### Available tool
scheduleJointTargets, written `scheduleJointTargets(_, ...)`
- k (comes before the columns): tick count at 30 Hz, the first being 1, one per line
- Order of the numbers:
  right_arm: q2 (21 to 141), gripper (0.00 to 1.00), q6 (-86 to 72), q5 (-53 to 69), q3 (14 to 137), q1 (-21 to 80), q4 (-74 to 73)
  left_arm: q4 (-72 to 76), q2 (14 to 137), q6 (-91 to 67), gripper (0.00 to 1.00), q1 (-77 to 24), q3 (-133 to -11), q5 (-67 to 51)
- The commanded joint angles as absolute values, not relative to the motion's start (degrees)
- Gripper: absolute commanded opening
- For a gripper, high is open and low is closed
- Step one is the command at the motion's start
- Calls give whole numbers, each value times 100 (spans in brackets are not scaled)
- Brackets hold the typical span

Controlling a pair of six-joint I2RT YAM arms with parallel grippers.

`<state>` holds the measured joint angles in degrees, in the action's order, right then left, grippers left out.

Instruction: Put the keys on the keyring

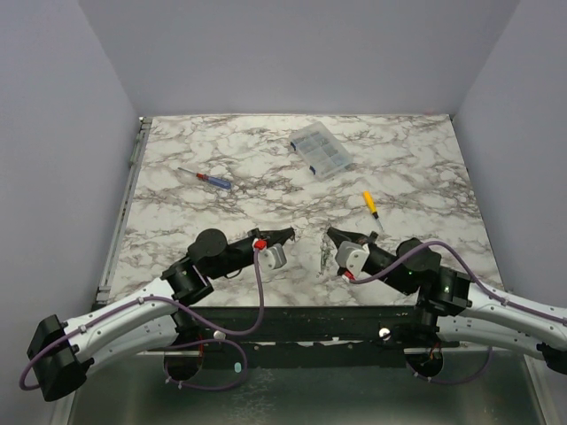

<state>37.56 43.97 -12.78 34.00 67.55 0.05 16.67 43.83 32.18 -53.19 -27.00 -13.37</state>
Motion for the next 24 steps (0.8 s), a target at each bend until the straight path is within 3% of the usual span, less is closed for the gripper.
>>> scheduleJointTargets(1,3505,1,4087,-1112,3436,6786,185,1810,4442,3125,0,-5295,-2773,-1713)
scheduleJointTargets(11,3386,1,3649,-516,3383,6785,95,1846,4574,3417,0,-5296,-2919,-1718)
scheduleJointTargets(24,3367,1,3553,-642,3375,6785,243,1912,4700,3587,0,-5293,-3016,-1839)
